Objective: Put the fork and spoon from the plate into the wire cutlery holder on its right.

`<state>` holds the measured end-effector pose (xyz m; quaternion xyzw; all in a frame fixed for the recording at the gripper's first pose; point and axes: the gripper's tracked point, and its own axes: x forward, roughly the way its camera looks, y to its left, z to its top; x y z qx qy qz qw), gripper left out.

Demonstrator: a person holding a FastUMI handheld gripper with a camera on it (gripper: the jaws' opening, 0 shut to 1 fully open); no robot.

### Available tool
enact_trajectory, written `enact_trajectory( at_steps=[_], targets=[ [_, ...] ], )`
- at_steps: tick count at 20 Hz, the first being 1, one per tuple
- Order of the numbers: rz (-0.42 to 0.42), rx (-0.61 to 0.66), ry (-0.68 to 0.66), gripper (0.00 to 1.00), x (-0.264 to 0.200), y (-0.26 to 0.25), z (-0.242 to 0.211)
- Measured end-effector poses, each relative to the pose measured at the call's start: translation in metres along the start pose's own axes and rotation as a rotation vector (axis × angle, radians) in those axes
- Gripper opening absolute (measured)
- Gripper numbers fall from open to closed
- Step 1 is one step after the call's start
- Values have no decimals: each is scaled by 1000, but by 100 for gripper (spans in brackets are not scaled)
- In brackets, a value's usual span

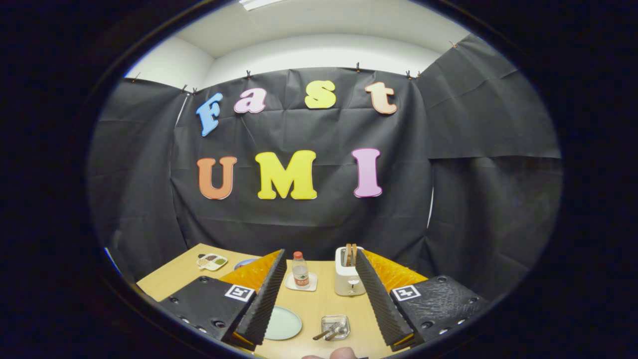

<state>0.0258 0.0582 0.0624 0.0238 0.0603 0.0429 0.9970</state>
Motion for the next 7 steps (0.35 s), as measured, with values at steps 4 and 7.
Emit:
enact_trajectory(
  at_steps=[4, 7],
  targets=[
    [3, 10, 1, 85, 0, 2, 2],
    [1, 20, -2, 85, 1, 2, 5]
  ],
)
